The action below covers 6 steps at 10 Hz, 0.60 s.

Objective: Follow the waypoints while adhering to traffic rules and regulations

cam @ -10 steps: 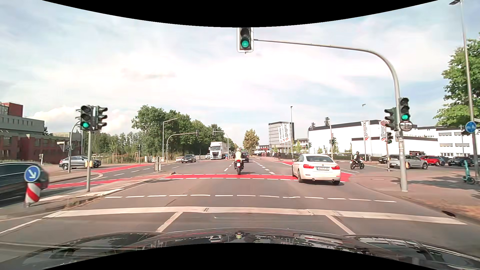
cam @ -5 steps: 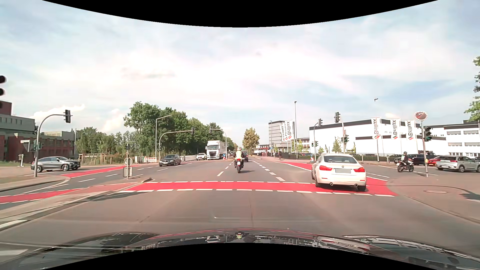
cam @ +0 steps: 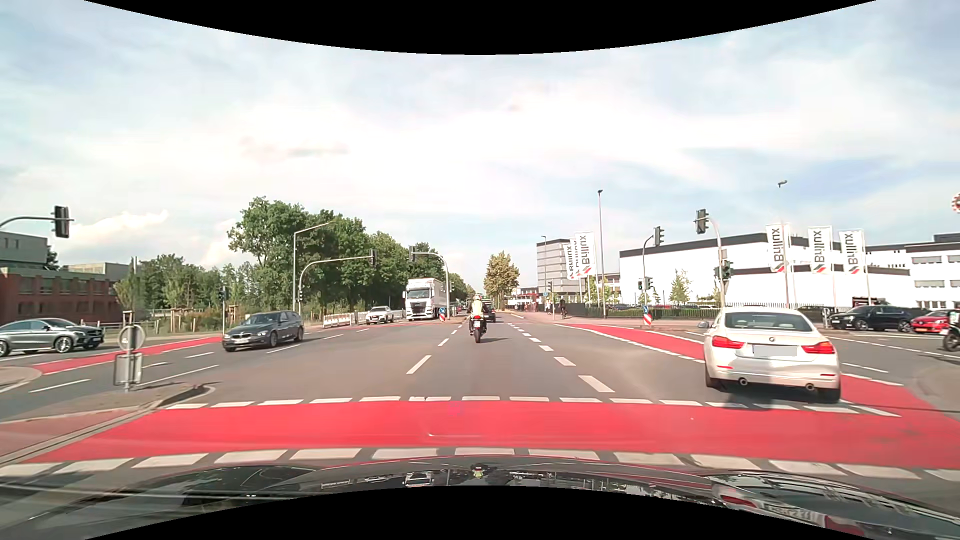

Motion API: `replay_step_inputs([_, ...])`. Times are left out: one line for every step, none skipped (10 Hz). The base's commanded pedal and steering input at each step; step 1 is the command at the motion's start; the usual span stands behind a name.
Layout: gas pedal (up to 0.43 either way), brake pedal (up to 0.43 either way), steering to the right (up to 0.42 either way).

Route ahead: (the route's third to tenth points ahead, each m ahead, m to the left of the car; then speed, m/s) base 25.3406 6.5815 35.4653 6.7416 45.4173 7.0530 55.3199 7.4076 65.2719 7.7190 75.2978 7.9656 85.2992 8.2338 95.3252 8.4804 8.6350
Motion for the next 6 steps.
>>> replay_step_inputs([0.228, 0.000, 0.000])
replay_step_inputs([0.228, 0.000, 0.000])
replay_step_inputs([0.228, 0.000, -0.001])
replay_step_inputs([0.228, 0.000, 0.000])
replay_step_inputs([0.228, 0.000, -0.001])
replay_step_inputs([0.228, 0.000, 0.000])
